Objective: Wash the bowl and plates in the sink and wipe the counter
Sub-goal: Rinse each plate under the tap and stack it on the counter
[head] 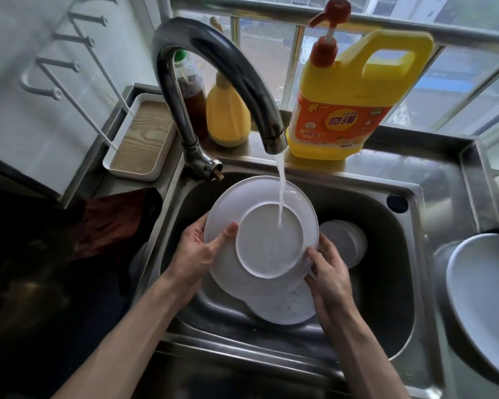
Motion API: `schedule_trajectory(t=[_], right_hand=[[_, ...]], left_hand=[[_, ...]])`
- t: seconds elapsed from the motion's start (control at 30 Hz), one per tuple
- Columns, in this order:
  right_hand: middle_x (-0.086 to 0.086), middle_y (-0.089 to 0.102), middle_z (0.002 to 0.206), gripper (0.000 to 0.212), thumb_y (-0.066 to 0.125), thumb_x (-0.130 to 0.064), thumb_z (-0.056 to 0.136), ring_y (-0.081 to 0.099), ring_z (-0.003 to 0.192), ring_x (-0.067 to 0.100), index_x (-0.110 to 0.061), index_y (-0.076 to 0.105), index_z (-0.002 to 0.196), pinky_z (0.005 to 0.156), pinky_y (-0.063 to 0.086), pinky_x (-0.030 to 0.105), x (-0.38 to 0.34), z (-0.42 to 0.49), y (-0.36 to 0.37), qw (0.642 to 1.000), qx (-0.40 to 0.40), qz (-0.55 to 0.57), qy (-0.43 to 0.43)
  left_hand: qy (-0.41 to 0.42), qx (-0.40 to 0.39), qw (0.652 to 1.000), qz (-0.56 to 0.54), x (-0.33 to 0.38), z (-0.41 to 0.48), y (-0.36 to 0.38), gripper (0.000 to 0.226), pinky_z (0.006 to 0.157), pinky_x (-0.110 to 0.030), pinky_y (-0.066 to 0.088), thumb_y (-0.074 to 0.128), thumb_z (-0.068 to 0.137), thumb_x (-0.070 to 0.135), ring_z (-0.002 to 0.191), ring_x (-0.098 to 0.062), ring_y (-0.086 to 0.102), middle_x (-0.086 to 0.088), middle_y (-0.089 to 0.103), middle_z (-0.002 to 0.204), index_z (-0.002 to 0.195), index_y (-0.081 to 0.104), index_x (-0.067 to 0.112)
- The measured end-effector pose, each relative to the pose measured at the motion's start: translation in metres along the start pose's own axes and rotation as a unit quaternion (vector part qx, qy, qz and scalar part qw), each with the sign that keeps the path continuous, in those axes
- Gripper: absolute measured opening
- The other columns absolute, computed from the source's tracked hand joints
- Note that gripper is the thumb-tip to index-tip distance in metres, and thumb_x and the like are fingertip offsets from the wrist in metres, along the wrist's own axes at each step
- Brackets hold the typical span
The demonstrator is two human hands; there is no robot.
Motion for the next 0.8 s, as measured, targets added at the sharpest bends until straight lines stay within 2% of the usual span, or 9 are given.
schedule_trajectory(t=[0.17,0.3,0.37,0.43,0.5,0.57,0.67,0.73,0.8], right_hand=[[0.001,0.064,0.137,0.051,0.067,-0.028,0.1,0.062,0.124,0.021,-0.029,0.052,0.149,0.107,0.051,0.05,-0.001,0.003,0.007,0.997,-0.03,-0.074,0.008],[0.004,0.068,0.135,0.048,0.06,-0.053,0.099,0.067,0.12,0.026,-0.026,0.062,0.139,0.099,0.057,0.053,-0.004,-0.001,0.014,0.996,-0.04,-0.05,0.06],[0.011,0.075,0.122,0.058,0.051,-0.063,0.099,0.072,0.112,0.031,-0.016,0.068,0.128,0.094,0.059,0.051,-0.006,-0.003,0.017,0.991,-0.055,0.02,0.119],[0.018,0.076,0.117,0.061,0.05,-0.059,0.102,0.074,0.106,0.032,-0.006,0.068,0.125,0.088,0.06,0.044,-0.01,-0.002,0.021,0.985,-0.08,0.039,0.146],[0.02,0.076,0.111,0.036,0.059,-0.028,0.103,0.075,0.098,0.033,0.0,0.068,0.125,0.081,0.061,0.042,-0.012,0.001,0.023,0.987,-0.079,0.009,0.139],[0.02,0.077,0.106,0.026,0.059,-0.003,0.099,0.076,0.094,0.034,-0.001,0.068,0.123,0.078,0.062,0.043,-0.012,0.004,0.019,0.99,-0.057,-0.029,0.122],[0.013,0.079,0.103,0.023,0.06,-0.003,0.101,0.076,0.094,0.033,-0.01,0.068,0.122,0.074,0.063,0.043,-0.016,0.006,0.01,0.995,-0.037,-0.046,0.08],[0.013,0.078,0.105,0.024,0.062,-0.003,0.1,0.074,0.097,0.034,-0.011,0.067,0.123,0.079,0.063,0.046,-0.017,0.005,0.005,0.998,-0.02,-0.03,0.054],[0.016,0.076,0.11,0.027,0.063,-0.002,0.099,0.072,0.103,0.039,-0.009,0.066,0.125,0.083,0.063,0.048,-0.015,0.005,0.002,0.999,-0.014,-0.015,0.031]], left_hand=[[0.052,-0.008,0.996,0.074,0.028,-0.014,0.003,0.034,0.073,-0.03,0.062,0.076,0.082,0.025,0.093,-0.021,0.075,-0.004,0.077,0.104,0.116,0.07,0.02],[0.128,-0.07,0.968,0.203,0.047,-0.025,0.01,0.021,0.067,-0.02,0.056,0.078,0.086,0.017,0.086,-0.012,0.074,0.001,0.077,0.095,0.106,0.076,0.02],[0.172,-0.119,0.927,0.311,0.045,-0.033,0.016,0.024,0.081,-0.017,0.057,0.077,0.085,0.028,0.097,-0.006,0.073,0.01,0.078,0.103,0.109,0.079,0.032],[0.251,-0.145,0.846,0.447,0.039,-0.038,0.023,0.035,0.106,-0.021,0.048,0.074,0.081,0.037,0.114,-0.002,0.068,0.016,0.075,0.116,0.115,0.074,0.042],[0.299,-0.19,0.773,0.527,0.025,-0.039,0.028,0.045,0.118,-0.035,0.036,0.079,0.077,0.026,0.129,-0.006,0.059,0.022,0.069,0.124,0.119,0.072,0.042],[0.296,-0.192,0.739,0.574,0.011,-0.033,0.018,0.062,0.122,-0.051,0.025,0.087,0.073,0.012,0.146,-0.012,0.042,0.025,0.061,0.136,0.12,0.069,0.047],[0.191,-0.112,0.804,0.552,0.003,-0.02,-0.014,0.078,0.126,-0.06,0.005,0.086,0.075,0.01,0.159,-0.012,-0.001,0.026,0.025,0.164,0.131,0.058,0.057],[0.121,-0.085,0.882,0.447,0.001,-0.021,-0.022,0.082,0.128,-0.047,0.005,0.081,0.082,0.012,0.157,-0.002,-0.005,0.034,0.007,0.165,0.145,0.046,0.051],[0.12,-0.08,0.918,0.371,0.001,-0.028,-0.01,0.09,0.123,-0.021,0.012,0.066,0.09,-0.003,0.152,0.011,0.0,0.037,-0.001,0.164,0.155,0.03,0.048]])
Point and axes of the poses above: each hand's wrist, its own z-axis towards the middle knuckle, its own y-axis out of the palm, x = y × z, the point moved 6 cm from there along z, towards the middle knuckle
